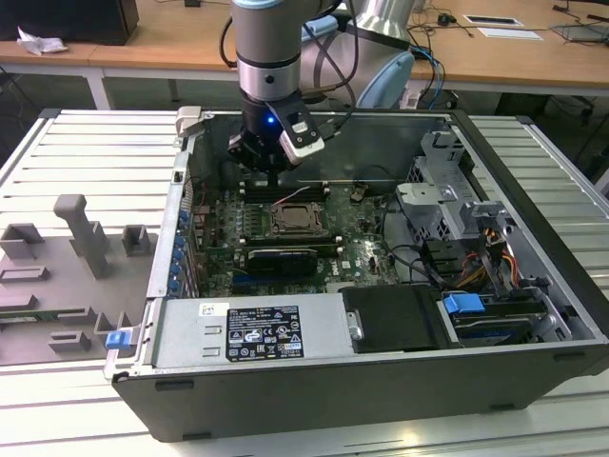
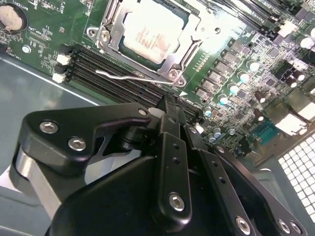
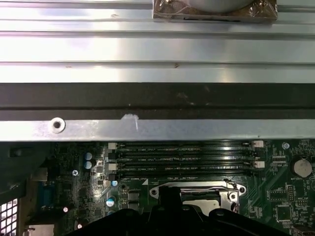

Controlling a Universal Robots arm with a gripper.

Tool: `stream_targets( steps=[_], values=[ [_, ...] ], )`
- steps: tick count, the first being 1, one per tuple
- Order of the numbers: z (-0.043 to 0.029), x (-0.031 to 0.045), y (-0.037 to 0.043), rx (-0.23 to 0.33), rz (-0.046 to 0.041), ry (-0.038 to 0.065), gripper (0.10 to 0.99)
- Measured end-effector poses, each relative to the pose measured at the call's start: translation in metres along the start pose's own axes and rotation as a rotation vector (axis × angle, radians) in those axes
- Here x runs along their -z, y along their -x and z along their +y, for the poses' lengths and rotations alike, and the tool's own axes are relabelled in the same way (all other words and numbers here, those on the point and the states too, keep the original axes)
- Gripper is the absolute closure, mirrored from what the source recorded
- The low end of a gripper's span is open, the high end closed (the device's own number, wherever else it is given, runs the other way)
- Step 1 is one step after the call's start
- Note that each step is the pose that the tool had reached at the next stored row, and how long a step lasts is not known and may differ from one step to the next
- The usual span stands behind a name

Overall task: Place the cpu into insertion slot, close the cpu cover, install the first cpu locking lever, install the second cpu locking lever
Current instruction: 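Install the first cpu locking lever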

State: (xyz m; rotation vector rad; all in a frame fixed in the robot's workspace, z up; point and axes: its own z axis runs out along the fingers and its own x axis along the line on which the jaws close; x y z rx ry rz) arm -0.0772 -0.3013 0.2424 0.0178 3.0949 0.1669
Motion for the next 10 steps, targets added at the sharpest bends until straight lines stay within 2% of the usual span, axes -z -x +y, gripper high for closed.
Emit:
stream_targets(
  steps=[2,6,10],
  values=[
    [-0.0004,-0.0037,0.0004,0.000,-0.0009,0.000,0.980],
    [0.0003,-0.0091,0.0101,0.000,-0.0007,0.000,0.980],
    [0.0002,-0.0115,0.0108,0.000,-0.0006,0.000,0.980]
  ],
)
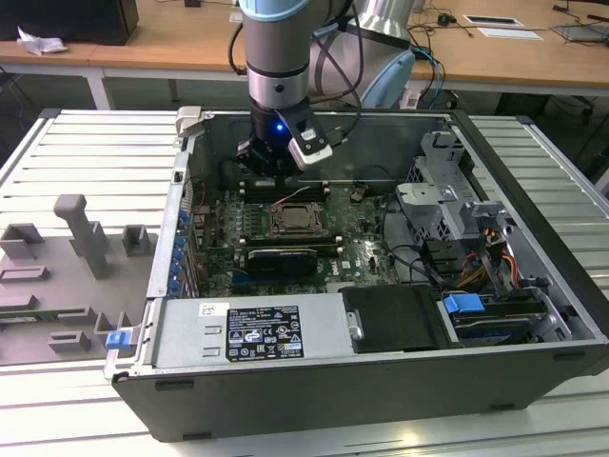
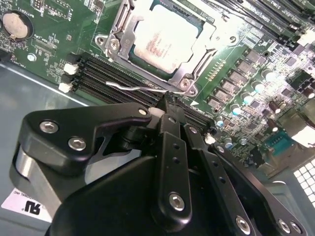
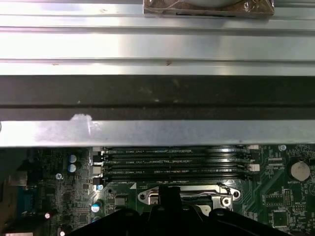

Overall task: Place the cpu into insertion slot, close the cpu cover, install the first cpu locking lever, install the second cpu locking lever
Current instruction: 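Install the first cpu locking lever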

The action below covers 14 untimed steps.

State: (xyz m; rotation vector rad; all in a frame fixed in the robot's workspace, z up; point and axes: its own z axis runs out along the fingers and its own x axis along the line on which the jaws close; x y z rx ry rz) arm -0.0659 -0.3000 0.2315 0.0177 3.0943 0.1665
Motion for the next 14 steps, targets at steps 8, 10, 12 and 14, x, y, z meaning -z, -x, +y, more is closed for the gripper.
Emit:
stream_targets(
  steps=[8,10,12,14],
  values=[
    [-0.0001,-0.0016,0.0011,0.000,-0.0002,0.000,0.980],
    [-0.0001,-0.0019,0.0013,0.000,-0.0002,0.000,0.980],
    [0.0001,-0.0024,0.0017,0.000,-0.0003,0.000,0.980],
    [0.0015,-0.0029,0.0027,0.001,0.0000,0.000,0.980]
  ],
)
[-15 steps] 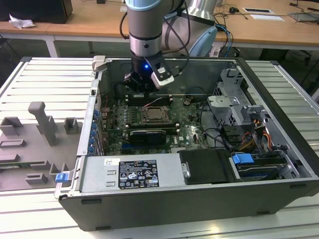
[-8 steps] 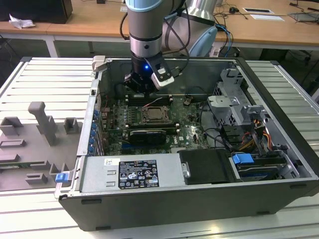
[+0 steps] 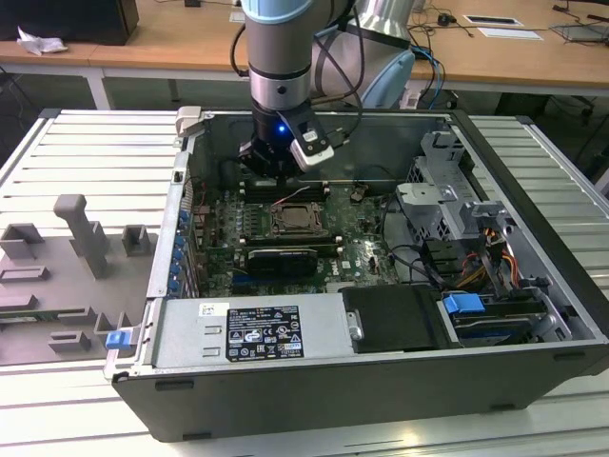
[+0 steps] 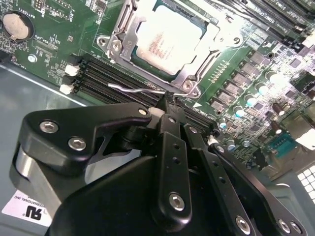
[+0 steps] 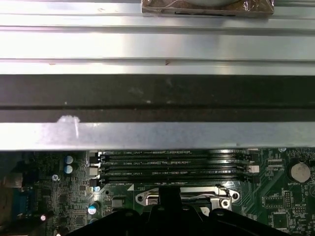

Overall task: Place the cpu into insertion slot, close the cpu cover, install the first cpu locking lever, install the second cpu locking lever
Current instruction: 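Install the first cpu locking lever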

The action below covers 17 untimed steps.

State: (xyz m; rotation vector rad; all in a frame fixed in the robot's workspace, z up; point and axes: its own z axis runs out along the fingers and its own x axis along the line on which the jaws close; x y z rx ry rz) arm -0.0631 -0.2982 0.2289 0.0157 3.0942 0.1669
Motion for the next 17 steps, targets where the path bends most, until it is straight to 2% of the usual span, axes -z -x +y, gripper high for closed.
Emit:
stream_targets(
  steps=[8,17],
  values=[
    [0.0060,-0.0033,0.0100,0.000,0.0003,0.000,0.980],
    [0.0061,-0.0060,0.0185,0.000,0.0006,0.000,0.980]
  ],
)
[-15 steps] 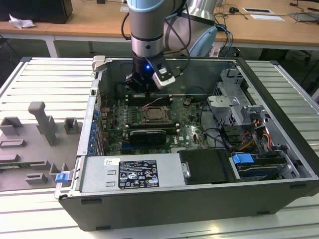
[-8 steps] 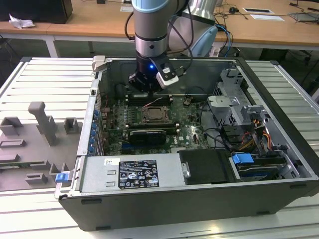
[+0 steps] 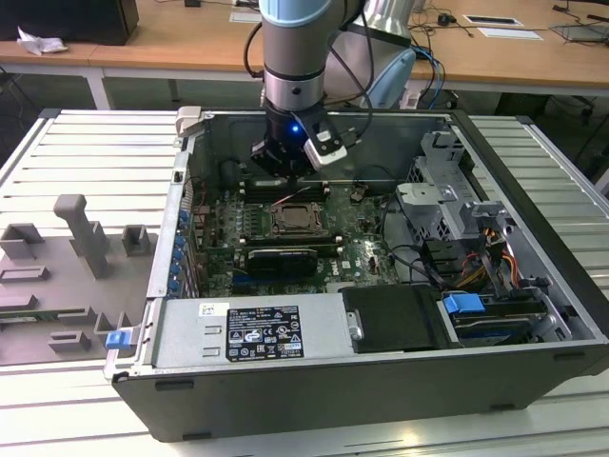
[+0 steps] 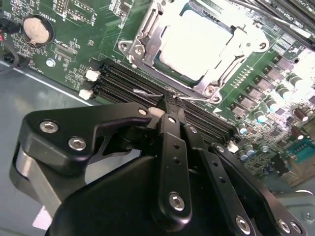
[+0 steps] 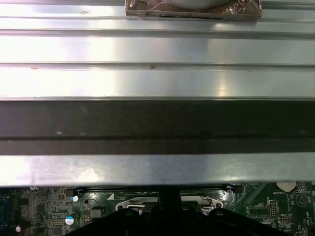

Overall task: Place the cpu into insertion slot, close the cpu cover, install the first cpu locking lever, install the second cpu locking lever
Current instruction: 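Install the first cpu locking lever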

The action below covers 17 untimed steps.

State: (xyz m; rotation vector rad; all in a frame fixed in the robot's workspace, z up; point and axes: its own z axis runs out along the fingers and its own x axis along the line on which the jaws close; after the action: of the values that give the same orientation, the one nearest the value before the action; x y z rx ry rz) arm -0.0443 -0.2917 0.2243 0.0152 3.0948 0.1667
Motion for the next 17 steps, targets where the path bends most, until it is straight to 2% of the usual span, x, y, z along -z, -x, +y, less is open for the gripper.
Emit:
stream_targets(
  steps=[11,13,17],
  values=[
    [0.0000,-0.0022,0.0093,0.000,-0.0001,0.000,0.980],
    [0.0004,-0.0034,0.0138,0.000,-0.0001,0.000,0.980],
    [0.0007,-0.0074,0.0152,0.002,0.0001,0.000,0.980]
  ],
)
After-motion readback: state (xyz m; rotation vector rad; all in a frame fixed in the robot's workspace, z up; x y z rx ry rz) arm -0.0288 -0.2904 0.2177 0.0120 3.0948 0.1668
